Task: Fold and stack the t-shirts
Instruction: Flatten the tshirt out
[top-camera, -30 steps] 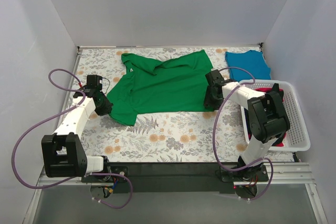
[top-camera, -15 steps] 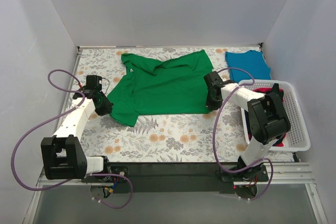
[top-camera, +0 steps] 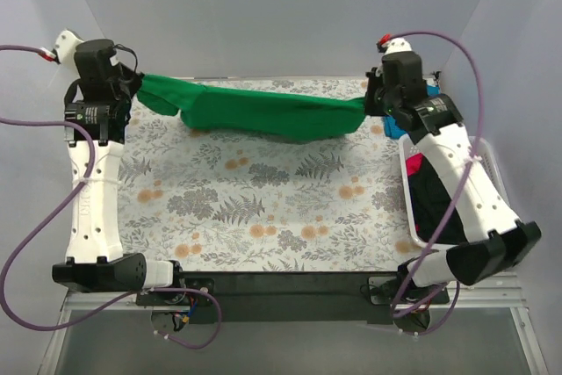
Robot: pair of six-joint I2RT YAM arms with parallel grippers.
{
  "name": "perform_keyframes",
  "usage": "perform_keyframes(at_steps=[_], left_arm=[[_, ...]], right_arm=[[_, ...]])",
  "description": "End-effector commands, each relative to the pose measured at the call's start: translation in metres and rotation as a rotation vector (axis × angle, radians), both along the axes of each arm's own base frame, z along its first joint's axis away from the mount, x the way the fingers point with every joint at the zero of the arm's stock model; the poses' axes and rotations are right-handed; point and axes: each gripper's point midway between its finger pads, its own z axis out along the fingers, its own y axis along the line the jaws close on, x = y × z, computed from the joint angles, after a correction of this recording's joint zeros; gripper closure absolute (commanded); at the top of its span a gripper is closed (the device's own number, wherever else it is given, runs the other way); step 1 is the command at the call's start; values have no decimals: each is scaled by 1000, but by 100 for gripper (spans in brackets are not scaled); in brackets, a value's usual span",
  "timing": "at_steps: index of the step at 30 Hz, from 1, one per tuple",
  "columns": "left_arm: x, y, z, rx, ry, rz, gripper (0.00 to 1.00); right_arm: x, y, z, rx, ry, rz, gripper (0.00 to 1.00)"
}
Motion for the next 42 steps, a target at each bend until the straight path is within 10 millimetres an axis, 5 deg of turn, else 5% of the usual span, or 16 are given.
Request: perform_keyframes(at_steps=[1, 4, 8, 14, 19, 23, 26, 29, 31, 33, 34, 36, 37, 39, 40, 42], left_arm=[[-40, 21, 90, 9, -291, 119, 100], [-79, 22, 113, 6, -370, 138, 100], [-156, 24, 150, 45, -514, 179, 100], [-243, 38, 204, 181, -709, 206, 100], [-264, 39, 242, 256, -793, 188, 100], [-216, 23, 249, 336, -737, 111, 100], [-149, -2, 224, 390, -619, 32, 100], [-68, -26, 165, 444, -451, -34, 100], [-11, -44, 103, 462, -323, -87, 100], [23, -60, 59, 455, -244, -154, 100], [50, -69, 11, 449, -163, -185, 100], [75, -83, -35, 440, -106, -244, 100], [92, -89, -71, 440, -62, -265, 100], [107, -97, -108, 417, -14, -307, 100], [120, -101, -141, 383, 36, -316, 100], [128, -107, -174, 343, 89, -347, 100]], right_arm=[[-33, -23, 73, -21, -185, 39, 99], [-61, -31, 99, -11, -271, 82, 99], [-110, -51, 141, -4, -429, 114, 99], [-160, -61, 175, 50, -572, 167, 99], [-176, -53, 204, 82, -645, 246, 99], [-159, -36, 194, 73, -590, 301, 99], [-132, -24, 168, 59, -495, 307, 99], [-95, -16, 124, 15, -360, 272, 99], [-73, -14, 88, -28, -273, 245, 98], [-43, -10, 58, -74, -227, 216, 98], [-33, -10, 27, -99, -170, 204, 98], [-6, -8, 1, -136, -177, 171, 97], [2, -11, -36, -163, -118, 156, 97], [23, -14, -55, -221, -152, 158, 97], [31, -17, -87, -252, -98, 164, 97], [46, -19, -105, -283, -92, 170, 97]])
